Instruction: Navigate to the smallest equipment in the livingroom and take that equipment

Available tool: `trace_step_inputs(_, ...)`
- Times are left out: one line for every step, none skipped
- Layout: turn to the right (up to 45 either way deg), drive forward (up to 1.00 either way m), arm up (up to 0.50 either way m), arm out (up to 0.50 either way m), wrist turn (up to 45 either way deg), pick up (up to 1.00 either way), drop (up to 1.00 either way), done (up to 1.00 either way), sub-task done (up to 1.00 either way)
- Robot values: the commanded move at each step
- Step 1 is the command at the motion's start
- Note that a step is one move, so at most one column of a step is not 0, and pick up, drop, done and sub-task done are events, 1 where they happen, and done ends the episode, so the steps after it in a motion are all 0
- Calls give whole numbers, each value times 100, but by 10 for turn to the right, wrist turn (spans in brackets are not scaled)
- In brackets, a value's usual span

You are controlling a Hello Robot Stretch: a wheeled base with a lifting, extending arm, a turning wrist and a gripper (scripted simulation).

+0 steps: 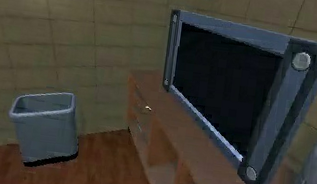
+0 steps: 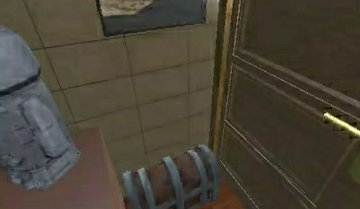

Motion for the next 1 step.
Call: trace_step_inputs(-450, 0, 0, 0, 0, 0, 0, 0, 0)
